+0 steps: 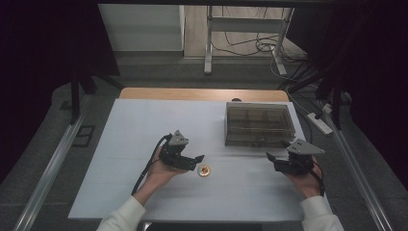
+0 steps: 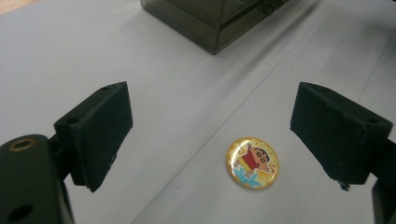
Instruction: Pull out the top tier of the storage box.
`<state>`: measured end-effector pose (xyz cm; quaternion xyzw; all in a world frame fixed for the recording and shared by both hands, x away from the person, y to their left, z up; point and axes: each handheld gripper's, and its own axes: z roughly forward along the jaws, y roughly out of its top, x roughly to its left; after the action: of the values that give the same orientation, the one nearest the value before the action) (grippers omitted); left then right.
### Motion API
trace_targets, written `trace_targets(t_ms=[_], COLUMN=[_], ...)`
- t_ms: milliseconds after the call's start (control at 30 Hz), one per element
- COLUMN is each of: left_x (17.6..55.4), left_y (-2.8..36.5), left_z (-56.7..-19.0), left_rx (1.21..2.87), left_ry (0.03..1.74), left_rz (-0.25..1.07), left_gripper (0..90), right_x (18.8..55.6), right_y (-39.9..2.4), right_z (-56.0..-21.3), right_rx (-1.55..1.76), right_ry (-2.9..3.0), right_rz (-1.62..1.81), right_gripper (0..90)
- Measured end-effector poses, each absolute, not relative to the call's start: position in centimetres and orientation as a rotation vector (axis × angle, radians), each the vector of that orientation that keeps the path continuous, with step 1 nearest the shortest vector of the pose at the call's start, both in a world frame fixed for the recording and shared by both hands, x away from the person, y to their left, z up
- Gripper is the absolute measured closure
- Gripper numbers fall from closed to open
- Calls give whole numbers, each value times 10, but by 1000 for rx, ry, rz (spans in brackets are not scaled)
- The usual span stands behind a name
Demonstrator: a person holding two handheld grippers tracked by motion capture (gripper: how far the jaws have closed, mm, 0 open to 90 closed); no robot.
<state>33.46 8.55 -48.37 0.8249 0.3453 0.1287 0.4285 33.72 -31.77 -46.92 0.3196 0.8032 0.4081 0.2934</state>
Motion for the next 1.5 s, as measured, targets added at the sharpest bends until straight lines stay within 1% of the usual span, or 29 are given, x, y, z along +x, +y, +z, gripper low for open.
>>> trace_targets(t_ms=[800, 1500], left_x=[352, 369], left_y=[52, 33], left_z=[-479, -482], left_rx=[2085, 2104], left_ry=[820, 798], left_rz=[298, 271], left_gripper=[133, 141], right_x=[342, 349], right_y=[-333, -342], right_z=[-465, -464], right_rx=[914, 944], right_ry=[2103, 2081], right_rz=[1058, 1036], right_gripper=[273, 274])
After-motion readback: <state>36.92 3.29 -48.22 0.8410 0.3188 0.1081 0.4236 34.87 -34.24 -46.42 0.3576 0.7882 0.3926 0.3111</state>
